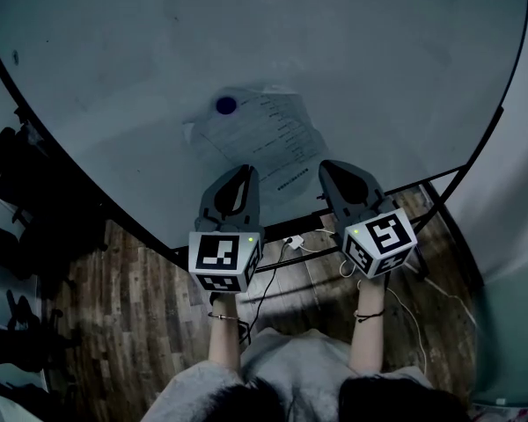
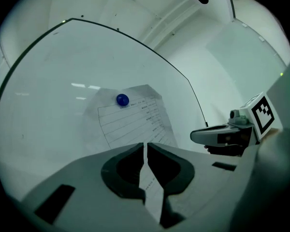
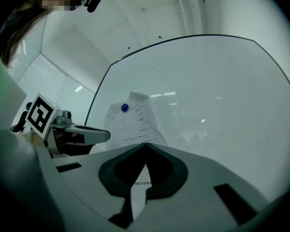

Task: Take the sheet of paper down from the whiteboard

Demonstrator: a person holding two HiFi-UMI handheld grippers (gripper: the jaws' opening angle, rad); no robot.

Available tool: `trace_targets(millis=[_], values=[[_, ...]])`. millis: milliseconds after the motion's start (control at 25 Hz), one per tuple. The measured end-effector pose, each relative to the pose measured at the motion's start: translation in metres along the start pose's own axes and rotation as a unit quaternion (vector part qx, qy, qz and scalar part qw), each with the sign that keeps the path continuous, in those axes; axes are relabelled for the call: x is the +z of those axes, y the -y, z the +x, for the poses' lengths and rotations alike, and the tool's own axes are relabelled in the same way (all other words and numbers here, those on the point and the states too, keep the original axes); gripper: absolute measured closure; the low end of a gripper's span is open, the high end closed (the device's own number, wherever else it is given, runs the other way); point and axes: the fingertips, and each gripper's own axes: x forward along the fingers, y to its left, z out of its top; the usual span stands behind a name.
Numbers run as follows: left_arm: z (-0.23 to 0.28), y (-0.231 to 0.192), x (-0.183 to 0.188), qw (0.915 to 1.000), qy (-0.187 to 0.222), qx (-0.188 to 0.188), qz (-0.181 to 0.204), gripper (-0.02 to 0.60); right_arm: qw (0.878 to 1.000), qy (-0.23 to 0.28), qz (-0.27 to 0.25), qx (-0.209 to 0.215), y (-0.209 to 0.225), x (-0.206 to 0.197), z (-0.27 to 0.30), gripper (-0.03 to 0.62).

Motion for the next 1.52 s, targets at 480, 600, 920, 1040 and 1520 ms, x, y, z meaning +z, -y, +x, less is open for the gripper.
trace_targets(millis=[480, 600, 920, 1040, 1520], values=[[0.006, -0.028, 0.053, 0.9956, 0.036, 0.043, 0.076, 0.555, 1.000, 0.016, -0.019, -0.010, 0.009, 0.022, 0.018, 0.594], [0.010, -0.029, 0.062, 0.9947, 0.046, 0.039, 0.084, 0.537, 0.999, 0.019, -0.022, -0.021, 0.016, 0.026, 0.024, 0.594], [0.017, -0.039, 0.066, 0.9920, 0.039, 0.064, 0.102, 0.505, 0.999, 0.009, -0.043, -0.015, 0.024, 0.028, 0.030, 0.573], [0.017, -0.043, 0.065, 0.9906, 0.030, 0.082, 0.105, 0.498, 0.999, 0.013, -0.046, -0.005, 0.025, 0.034, 0.032, 0.539], [0.029, -0.047, 0.092, 0.9808, 0.038, 0.122, 0.147, 0.463, 0.998, 0.014, -0.050, 0.027, 0.021, 0.032, 0.052, 0.491]])
